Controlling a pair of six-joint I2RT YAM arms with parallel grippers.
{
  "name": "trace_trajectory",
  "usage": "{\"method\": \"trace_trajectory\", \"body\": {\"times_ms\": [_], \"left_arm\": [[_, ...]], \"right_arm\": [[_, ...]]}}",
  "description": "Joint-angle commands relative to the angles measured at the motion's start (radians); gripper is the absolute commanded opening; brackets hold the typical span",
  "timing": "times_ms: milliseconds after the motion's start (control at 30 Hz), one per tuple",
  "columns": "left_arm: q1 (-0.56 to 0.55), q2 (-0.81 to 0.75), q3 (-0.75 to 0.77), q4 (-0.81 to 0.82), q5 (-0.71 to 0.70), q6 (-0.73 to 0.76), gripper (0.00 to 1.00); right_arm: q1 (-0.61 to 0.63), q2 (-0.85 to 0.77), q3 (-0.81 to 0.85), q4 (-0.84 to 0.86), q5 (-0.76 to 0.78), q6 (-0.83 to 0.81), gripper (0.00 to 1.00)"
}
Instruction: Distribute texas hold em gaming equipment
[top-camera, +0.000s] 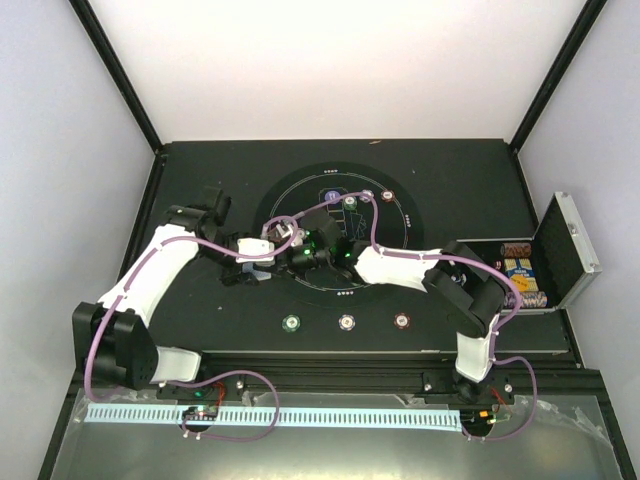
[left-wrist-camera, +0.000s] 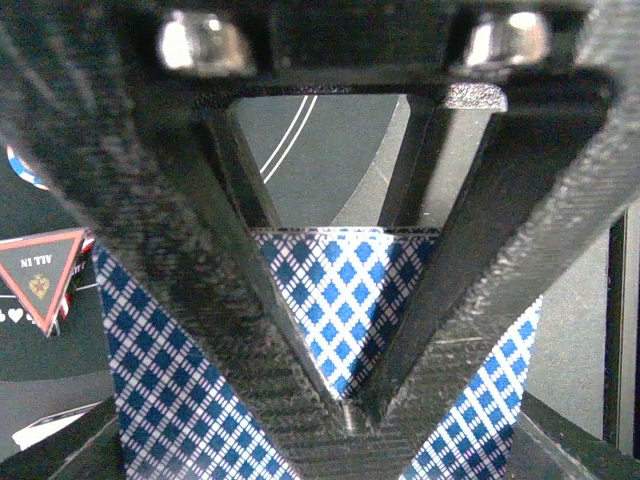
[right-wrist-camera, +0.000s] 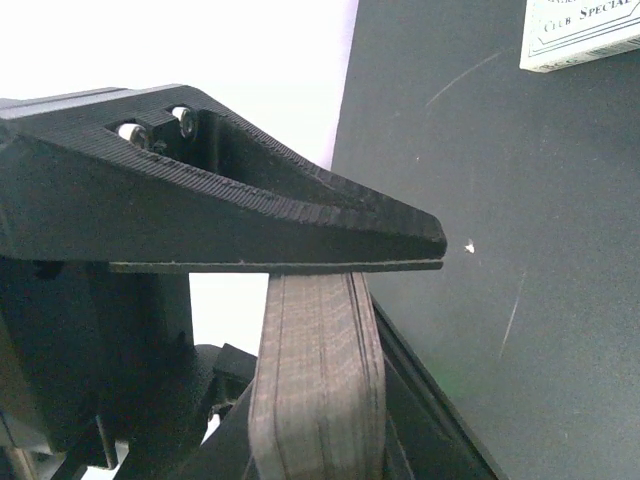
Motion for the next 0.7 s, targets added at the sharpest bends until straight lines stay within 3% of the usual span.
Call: {"method": "trace_trajectory", "body": {"times_ms": [0, 267, 467, 667], "left_arm": [[-0.007, -0.045, 0.081, -0.075, 0.071, -0.013, 0.19], [-0.005, -0.087, 0.097, -0.08, 0.119, -0.051, 0.02], [-0.004, -0.123, 0.088, -0.048, 0.151, -0.077, 0.05], [-0.004, -0.117, 0.088, -0.079, 0.163, -0.081, 0.15]], "right_arm": [[-0.004, 0.035, -0.029, -0.088, 0.091, -0.051, 0.01], [-0.027, 0.01, -0.077, -0.138, 0.14, -0.088, 0.01], [-0.031, -0.018, -0.051, -0.302, 0.21, -0.178, 0.01], [-0.031, -0.026, -0.059, -0.314, 0.222, -0.181, 0.01]]}}
